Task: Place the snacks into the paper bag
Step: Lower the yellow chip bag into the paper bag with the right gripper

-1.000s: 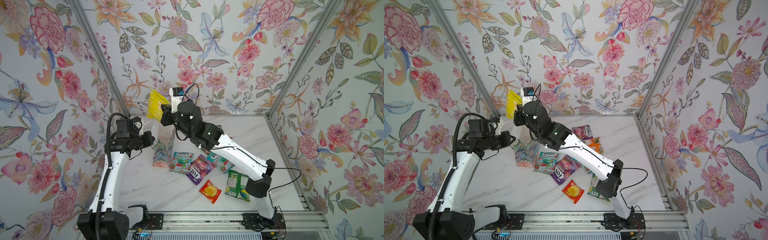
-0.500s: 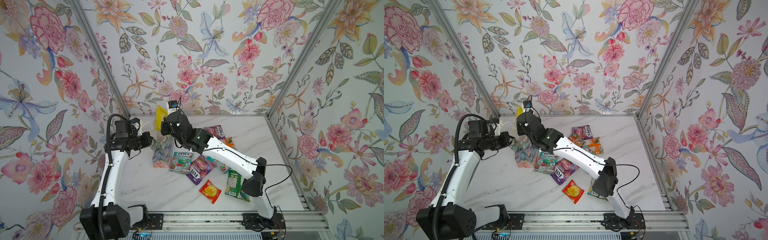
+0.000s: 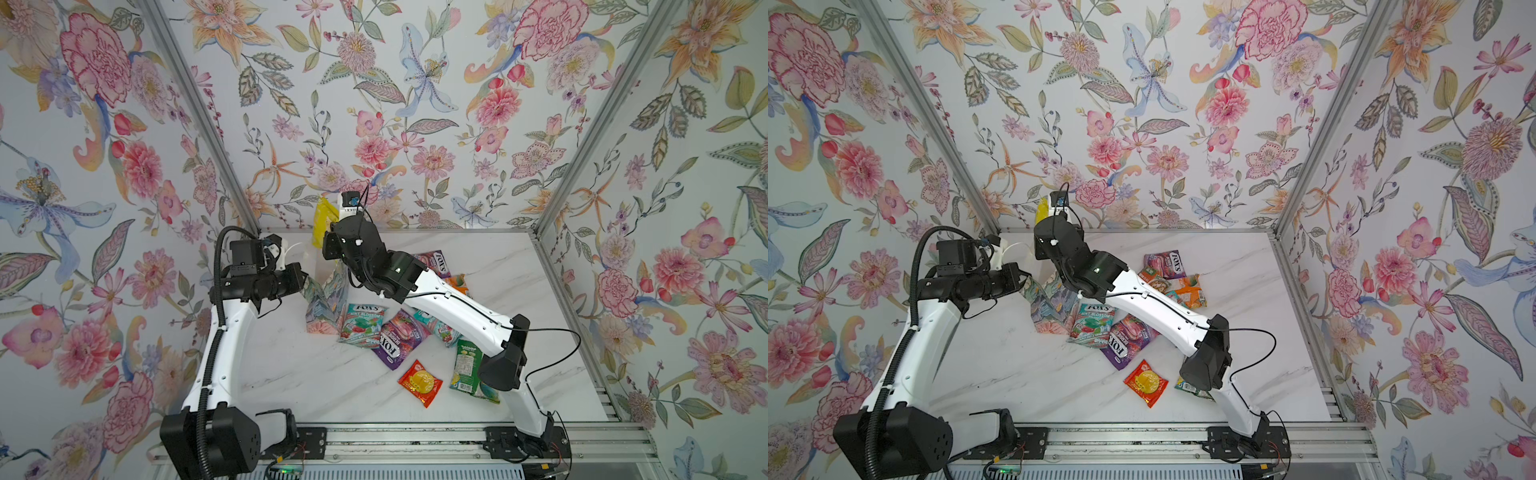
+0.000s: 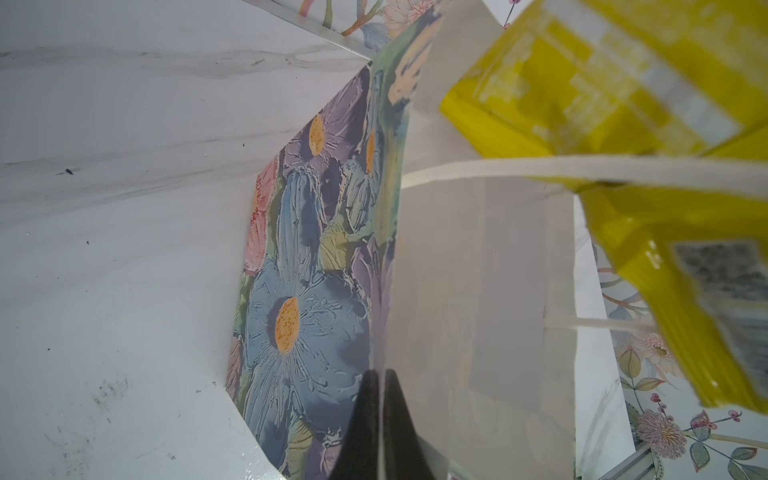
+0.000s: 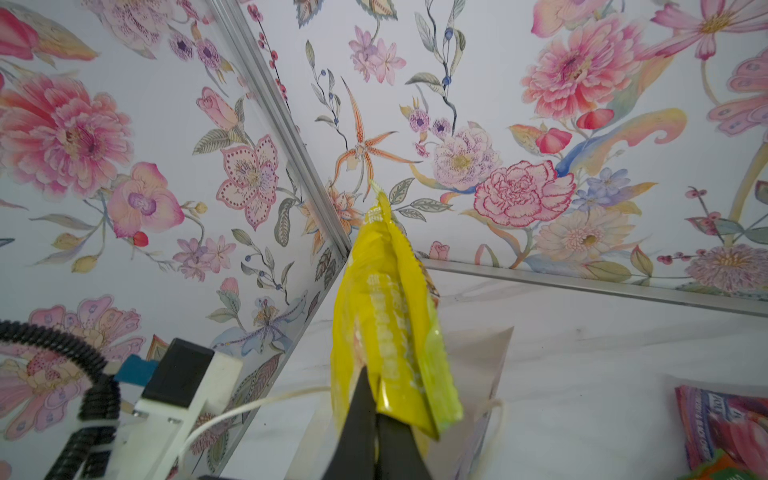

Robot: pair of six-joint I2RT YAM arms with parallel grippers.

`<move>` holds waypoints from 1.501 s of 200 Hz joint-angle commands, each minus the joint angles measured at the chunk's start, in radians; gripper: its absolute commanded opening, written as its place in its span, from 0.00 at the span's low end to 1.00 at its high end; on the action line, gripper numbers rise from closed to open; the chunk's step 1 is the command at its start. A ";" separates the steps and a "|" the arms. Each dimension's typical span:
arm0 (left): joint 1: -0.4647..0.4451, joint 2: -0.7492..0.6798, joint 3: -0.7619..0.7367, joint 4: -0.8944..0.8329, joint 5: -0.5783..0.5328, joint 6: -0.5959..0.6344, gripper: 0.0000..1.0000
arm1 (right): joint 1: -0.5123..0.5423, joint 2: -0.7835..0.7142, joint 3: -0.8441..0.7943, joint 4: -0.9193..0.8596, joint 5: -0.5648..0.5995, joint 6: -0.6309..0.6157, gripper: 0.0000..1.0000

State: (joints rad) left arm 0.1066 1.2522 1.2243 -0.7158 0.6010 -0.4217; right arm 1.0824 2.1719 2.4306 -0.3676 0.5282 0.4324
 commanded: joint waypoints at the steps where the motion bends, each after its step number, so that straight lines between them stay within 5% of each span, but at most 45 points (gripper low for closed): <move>1: 0.011 0.001 -0.014 0.013 0.034 0.024 0.00 | -0.007 0.050 0.056 0.013 0.021 0.025 0.00; 74: 0.011 0.006 -0.013 0.017 0.038 0.030 0.00 | -0.005 0.071 0.033 0.013 0.062 0.073 0.00; 182: 0.018 0.018 -0.019 0.011 0.039 0.047 0.00 | 0.003 -0.166 -0.355 0.276 0.120 0.054 0.00; 300: 0.021 0.014 -0.007 0.019 0.047 0.037 0.00 | -0.004 -0.154 -0.376 0.256 0.112 0.072 0.00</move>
State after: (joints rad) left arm 0.1181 1.2682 1.2171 -0.6941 0.6254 -0.4000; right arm 1.0832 2.0026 2.0296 -0.1104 0.6369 0.4950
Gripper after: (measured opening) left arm 0.034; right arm 0.047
